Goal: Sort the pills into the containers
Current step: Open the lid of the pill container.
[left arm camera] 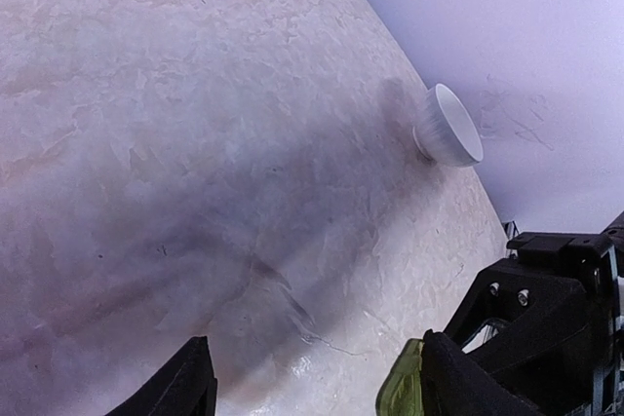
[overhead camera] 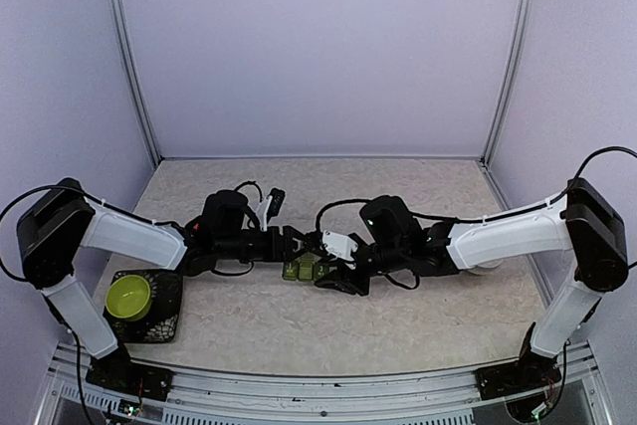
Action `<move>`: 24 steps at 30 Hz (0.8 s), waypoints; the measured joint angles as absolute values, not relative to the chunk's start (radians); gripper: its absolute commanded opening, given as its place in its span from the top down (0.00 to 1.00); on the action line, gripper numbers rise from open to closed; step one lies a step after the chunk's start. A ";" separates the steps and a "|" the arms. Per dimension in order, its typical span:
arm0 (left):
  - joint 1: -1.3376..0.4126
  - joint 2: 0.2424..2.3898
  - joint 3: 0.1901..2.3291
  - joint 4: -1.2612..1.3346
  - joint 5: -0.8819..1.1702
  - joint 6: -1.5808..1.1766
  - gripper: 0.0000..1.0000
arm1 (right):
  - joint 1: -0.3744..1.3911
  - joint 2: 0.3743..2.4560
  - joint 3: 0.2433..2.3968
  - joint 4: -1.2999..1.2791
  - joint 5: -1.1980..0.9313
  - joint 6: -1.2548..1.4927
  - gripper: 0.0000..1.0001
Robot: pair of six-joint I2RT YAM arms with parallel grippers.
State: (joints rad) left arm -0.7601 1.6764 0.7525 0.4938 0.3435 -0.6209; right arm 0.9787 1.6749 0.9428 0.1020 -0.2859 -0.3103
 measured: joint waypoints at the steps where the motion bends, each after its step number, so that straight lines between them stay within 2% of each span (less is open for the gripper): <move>1: -0.757 1.676 0.757 0.487 0.350 -0.620 0.30 | 0.980 1.675 0.942 0.101 -0.286 -0.314 0.62; 24: -0.709 1.749 0.794 0.462 0.552 -0.563 0.36 | 0.989 1.610 0.910 0.073 -0.262 -0.358 0.66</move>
State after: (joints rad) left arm -0.7090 1.7489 0.7944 0.4618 0.5518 -0.5632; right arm 0.9890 1.6096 0.9100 0.0734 -0.2615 -0.3580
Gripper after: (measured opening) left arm 0.646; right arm 0.412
